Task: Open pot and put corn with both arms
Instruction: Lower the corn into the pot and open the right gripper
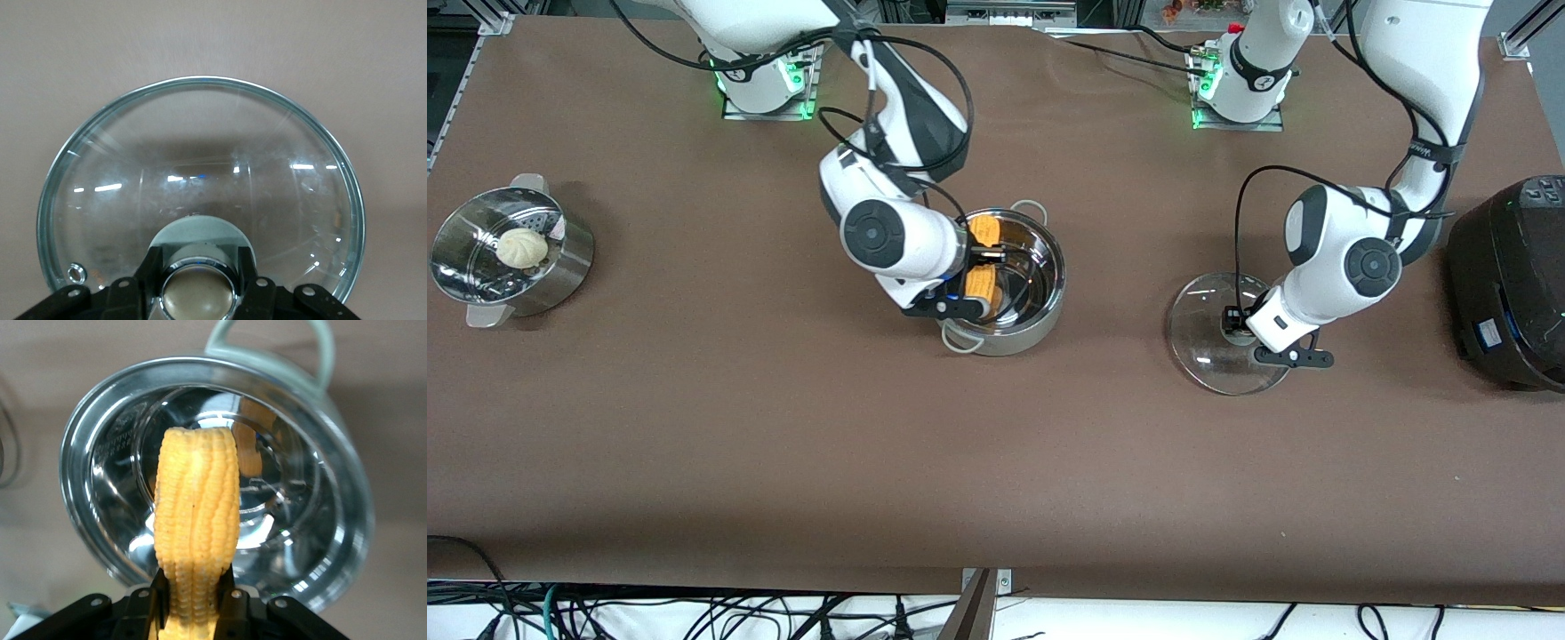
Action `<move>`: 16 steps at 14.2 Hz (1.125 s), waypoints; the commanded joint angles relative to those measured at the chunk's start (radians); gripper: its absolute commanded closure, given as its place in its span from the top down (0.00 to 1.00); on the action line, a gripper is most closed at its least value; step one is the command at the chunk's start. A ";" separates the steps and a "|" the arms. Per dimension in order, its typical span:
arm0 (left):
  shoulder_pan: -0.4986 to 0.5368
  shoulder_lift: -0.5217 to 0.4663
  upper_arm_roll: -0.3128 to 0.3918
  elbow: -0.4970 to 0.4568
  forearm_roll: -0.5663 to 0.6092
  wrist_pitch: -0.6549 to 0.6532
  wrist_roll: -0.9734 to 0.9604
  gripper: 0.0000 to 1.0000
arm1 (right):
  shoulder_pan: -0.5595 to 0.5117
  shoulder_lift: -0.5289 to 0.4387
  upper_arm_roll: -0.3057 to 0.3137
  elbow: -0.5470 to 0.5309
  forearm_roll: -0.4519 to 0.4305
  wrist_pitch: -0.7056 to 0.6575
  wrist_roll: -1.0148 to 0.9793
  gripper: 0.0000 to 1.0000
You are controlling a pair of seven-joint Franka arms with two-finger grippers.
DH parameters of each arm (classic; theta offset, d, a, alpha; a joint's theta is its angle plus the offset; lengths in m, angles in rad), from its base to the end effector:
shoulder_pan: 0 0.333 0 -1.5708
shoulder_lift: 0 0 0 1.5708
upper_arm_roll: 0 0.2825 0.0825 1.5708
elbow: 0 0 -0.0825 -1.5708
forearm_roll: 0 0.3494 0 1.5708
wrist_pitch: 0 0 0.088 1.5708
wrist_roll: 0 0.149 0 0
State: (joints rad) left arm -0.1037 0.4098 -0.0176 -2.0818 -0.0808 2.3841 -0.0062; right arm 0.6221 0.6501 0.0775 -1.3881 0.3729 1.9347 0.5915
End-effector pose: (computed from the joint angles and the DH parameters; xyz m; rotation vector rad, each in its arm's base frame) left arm 0.5326 -0.0684 0.1736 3.0834 -0.0807 -0.1716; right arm 0.4861 0.4504 0.2764 -2.8559 0.0827 0.4558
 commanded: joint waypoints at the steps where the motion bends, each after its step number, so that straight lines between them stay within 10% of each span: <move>1: -0.001 -0.003 0.001 0.000 -0.024 0.000 0.040 0.00 | 0.014 0.036 -0.010 0.006 -0.066 0.030 0.011 0.28; 2: -0.002 -0.003 0.001 0.000 -0.024 0.000 0.038 0.24 | 0.015 0.036 -0.008 0.004 -0.092 0.030 0.014 0.99; 4: -0.007 -0.006 0.001 0.000 -0.024 -0.008 0.031 0.89 | 0.013 0.033 -0.008 0.004 -0.092 0.030 0.014 1.00; 5: -0.007 -0.015 0.001 0.002 -0.024 -0.014 0.023 0.96 | 0.011 0.028 -0.010 0.006 -0.097 0.021 0.013 1.00; 10: -0.004 -0.207 -0.004 0.089 -0.013 -0.268 0.003 0.97 | 0.002 -0.049 -0.059 0.012 -0.103 0.012 0.007 1.00; 16: 0.030 -0.351 -0.028 0.468 0.059 -0.839 -0.052 1.00 | 0.002 -0.233 -0.279 0.015 -0.252 -0.166 -0.053 1.00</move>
State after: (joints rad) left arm -0.0971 0.0767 -0.0204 -1.7204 -0.0624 1.6827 -0.0205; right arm 0.6189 0.4886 -0.1397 -1.3564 0.1520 1.8359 0.5651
